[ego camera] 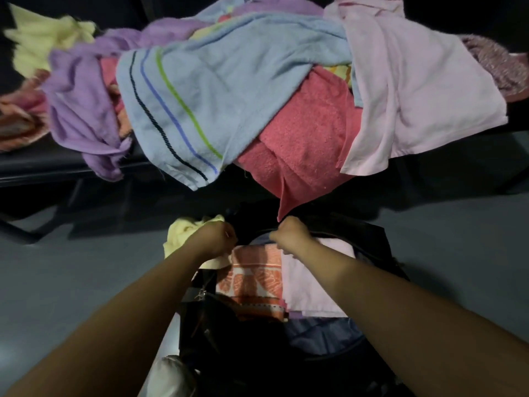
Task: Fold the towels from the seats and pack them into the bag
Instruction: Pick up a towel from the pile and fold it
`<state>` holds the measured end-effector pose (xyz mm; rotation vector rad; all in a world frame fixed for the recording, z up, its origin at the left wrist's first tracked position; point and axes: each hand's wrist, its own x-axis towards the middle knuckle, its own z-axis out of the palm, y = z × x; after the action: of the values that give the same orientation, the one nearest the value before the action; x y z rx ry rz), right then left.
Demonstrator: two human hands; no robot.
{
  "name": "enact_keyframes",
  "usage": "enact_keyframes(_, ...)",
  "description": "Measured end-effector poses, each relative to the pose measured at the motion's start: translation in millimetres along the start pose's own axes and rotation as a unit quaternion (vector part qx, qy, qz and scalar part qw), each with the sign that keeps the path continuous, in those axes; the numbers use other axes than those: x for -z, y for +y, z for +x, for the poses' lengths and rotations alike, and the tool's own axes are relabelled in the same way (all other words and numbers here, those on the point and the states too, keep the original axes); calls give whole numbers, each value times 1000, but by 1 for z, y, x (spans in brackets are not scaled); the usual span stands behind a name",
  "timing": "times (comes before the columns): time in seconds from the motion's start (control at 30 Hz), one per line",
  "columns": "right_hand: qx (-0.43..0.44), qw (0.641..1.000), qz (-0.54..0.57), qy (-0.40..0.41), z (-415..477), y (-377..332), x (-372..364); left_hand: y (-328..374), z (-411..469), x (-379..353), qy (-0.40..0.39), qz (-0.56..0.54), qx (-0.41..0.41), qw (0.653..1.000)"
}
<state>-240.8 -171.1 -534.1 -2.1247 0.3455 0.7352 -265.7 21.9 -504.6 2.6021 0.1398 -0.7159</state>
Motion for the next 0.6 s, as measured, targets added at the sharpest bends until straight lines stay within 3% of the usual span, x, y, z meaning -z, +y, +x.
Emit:
enact_keyframes(0.1,31,999,17,-38,2,-21,-39,-48,-3,-2,100,-36,101,989)
enact_keyframes(0.17,47,998,0,-45,10,-27,-61,-71,-3,-15,92,-23,141,985)
enact_keyframes(0.37,32,992,70,-105,40,-35,-111,-92,14,-46,37,-146,115,982)
enact_keyframes(0.43,26,988,102,-115,45,-36,-123,-98,19,-49,50,-149,107,982)
enact_keyframes(0.6,32,991,65,-111,47,-37,-131,-109,21,-36,101,-182,96,973)
